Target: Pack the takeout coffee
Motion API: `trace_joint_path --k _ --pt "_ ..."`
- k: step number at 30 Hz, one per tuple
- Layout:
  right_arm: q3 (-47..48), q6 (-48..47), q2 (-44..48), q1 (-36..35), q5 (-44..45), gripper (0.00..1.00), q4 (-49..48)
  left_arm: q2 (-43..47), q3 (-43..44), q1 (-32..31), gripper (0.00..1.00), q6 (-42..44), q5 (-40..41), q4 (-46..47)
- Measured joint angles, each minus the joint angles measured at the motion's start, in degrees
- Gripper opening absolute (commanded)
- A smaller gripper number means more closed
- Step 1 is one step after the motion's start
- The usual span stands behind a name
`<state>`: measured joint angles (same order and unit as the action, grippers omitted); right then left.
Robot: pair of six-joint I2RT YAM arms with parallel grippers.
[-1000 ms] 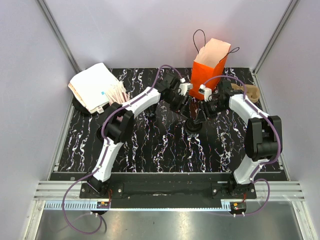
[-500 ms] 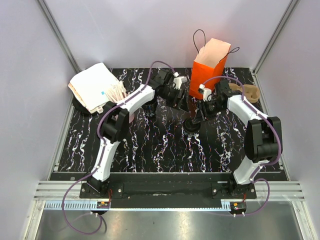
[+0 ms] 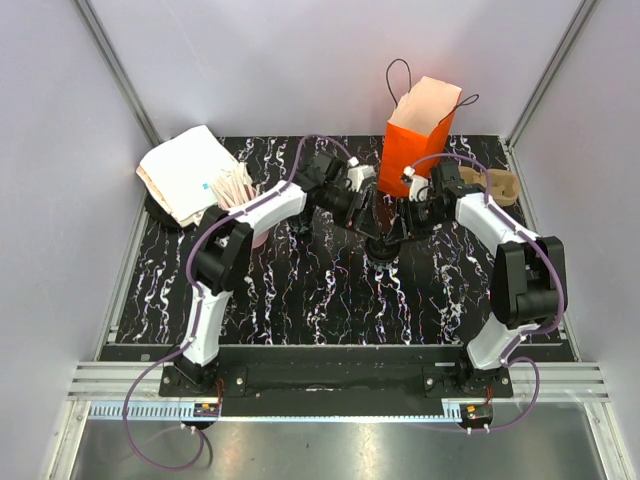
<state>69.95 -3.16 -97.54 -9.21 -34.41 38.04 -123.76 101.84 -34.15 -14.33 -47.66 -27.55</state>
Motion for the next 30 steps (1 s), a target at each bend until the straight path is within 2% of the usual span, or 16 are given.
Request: trace_joint_path --k 6,14,24,26,30 --pt "-0.96 2.38 0.76 0.00 1.27 0.36 -2.12 0.02 -4.09 -1.57 0.86 -1.70 1.79 0.33" --pt "-1.79 4.59 1.42 0.00 2.40 0.34 -4.02 0.02 -4.17 -2.25 0.86 -4.96 3.41 2.89" --pt "-2.19 5.25 1.97 0.00 3.30 0.34 -4.85 -0.22 -3.19 -2.78 0.83 -5.40 8.00 1.75" --pt "-2.21 5.27 2.08 0.00 3.50 0.34 -5.11 -0.46 -2.80 -2.91 0.82 -5.46 8.50 1.49" --pt "-2.29 5.40 2.23 0.00 3.80 0.36 -5.40 -1.42 -1.42 -3.04 0.73 -5.68 8.70 1.05"
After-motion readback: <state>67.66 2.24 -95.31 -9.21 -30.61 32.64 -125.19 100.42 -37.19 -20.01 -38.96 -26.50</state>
